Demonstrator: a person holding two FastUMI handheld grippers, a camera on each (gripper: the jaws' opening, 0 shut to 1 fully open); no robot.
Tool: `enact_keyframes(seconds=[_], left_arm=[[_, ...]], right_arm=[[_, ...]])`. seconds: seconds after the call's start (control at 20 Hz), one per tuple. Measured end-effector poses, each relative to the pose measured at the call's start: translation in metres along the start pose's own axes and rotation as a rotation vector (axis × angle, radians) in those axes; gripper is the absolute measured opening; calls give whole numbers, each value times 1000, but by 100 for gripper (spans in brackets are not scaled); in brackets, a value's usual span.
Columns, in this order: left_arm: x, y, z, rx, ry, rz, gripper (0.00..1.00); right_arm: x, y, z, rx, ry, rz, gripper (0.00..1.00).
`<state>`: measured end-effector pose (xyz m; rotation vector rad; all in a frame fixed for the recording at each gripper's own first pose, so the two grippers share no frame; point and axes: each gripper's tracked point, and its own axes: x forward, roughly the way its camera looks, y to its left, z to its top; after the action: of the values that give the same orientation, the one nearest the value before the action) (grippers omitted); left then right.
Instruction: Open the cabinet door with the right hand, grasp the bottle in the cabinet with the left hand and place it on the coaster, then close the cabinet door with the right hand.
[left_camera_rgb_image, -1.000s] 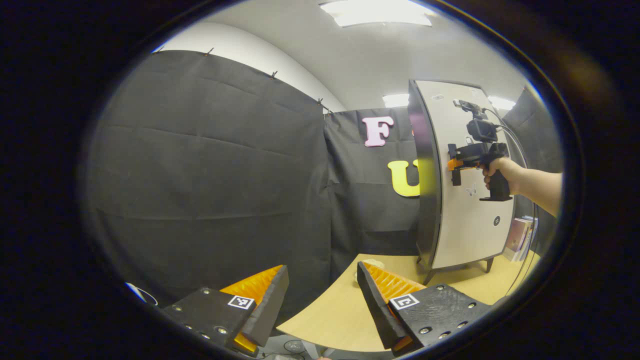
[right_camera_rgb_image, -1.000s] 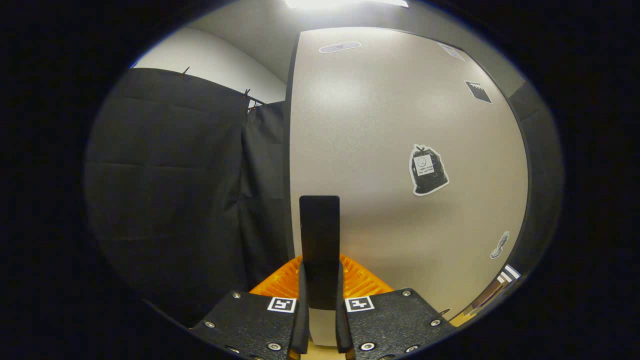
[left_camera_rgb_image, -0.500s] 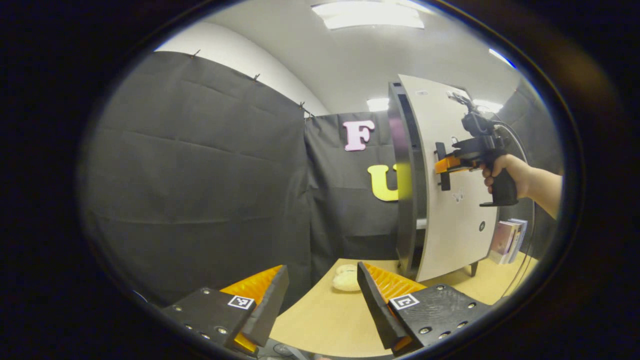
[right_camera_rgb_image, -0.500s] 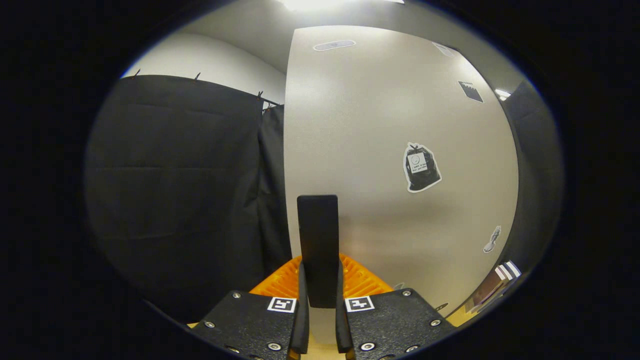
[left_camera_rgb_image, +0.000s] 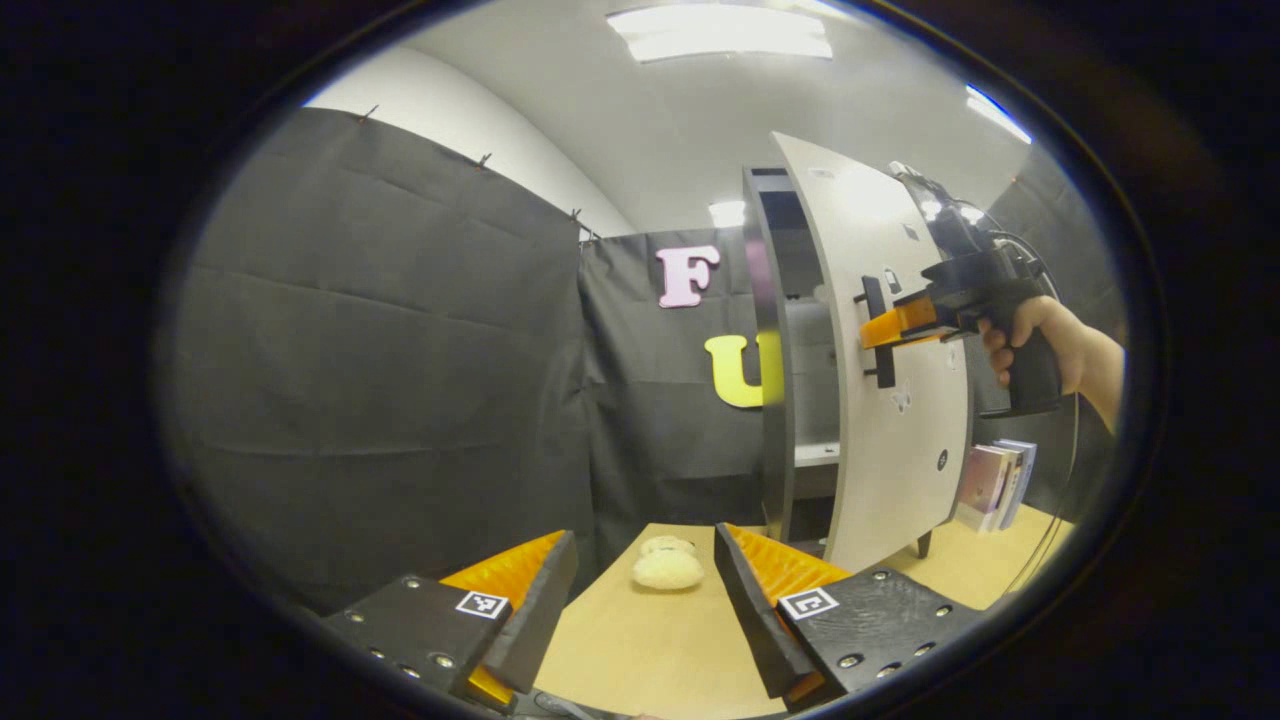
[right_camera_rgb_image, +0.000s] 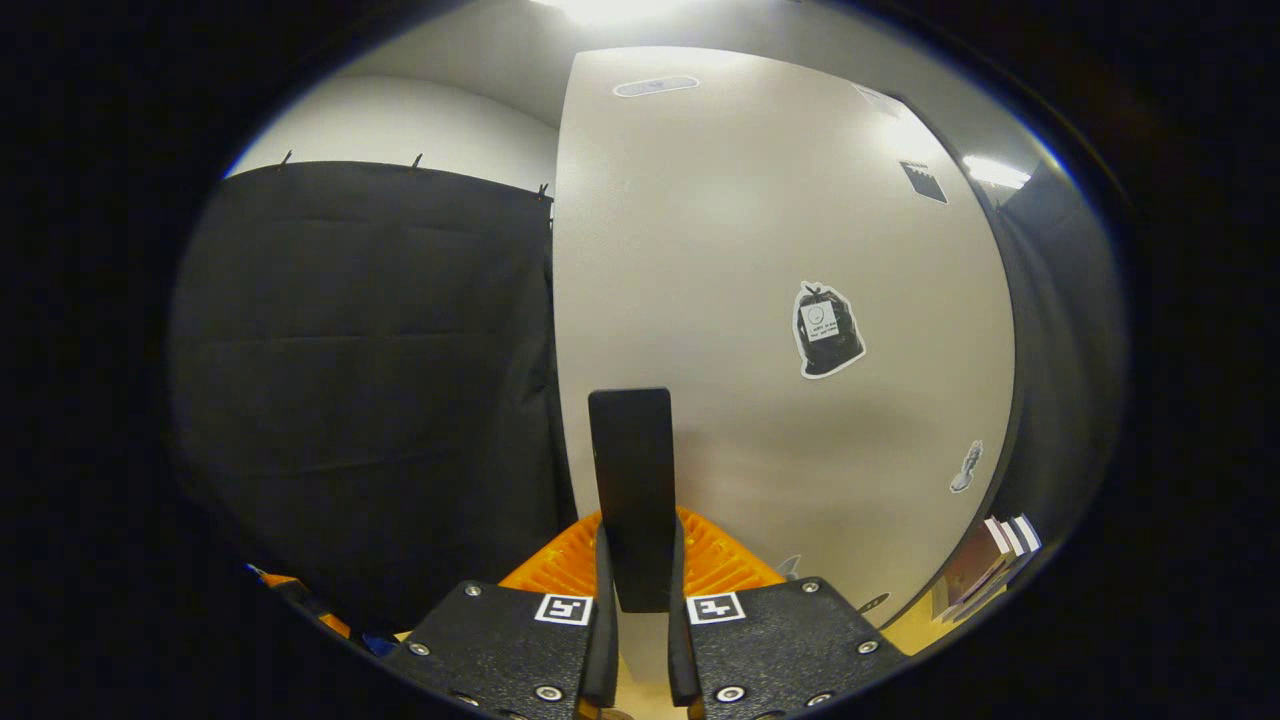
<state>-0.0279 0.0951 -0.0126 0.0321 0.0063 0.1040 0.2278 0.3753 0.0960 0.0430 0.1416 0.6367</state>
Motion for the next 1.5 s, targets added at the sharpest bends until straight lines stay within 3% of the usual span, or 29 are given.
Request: enact_keyframes(seconds=[0.35, 0.45, 0.7, 0.75, 0.8, 1.25, 1.5], left_arm=[[5, -35, 2, 1, -6, -60, 80], [8, -45, 3, -1, -6, -78, 85], [12, -70, 6, -11, -14, -120, 82], [13, -76, 5, -12, -16, -130, 86], [12, -81, 5, -13, -18, -139, 82], [14, -122, 7, -32, -23, -222, 86], [11, -142, 7, -36, -23, -261, 83]], right_arm=[[-1, -3, 4, -1, -1, 33, 20], [-4, -3, 4, -8, 4, 36, 20], [-14, -9, 4, -6, 4, 37, 20], [-17, -10, 4, -6, 3, 34, 20], [-19, -11, 4, -6, 3, 31, 20], [-34, -25, 3, -12, -4, -21, 20], [-40, -33, 3, -16, -8, -55, 19]])
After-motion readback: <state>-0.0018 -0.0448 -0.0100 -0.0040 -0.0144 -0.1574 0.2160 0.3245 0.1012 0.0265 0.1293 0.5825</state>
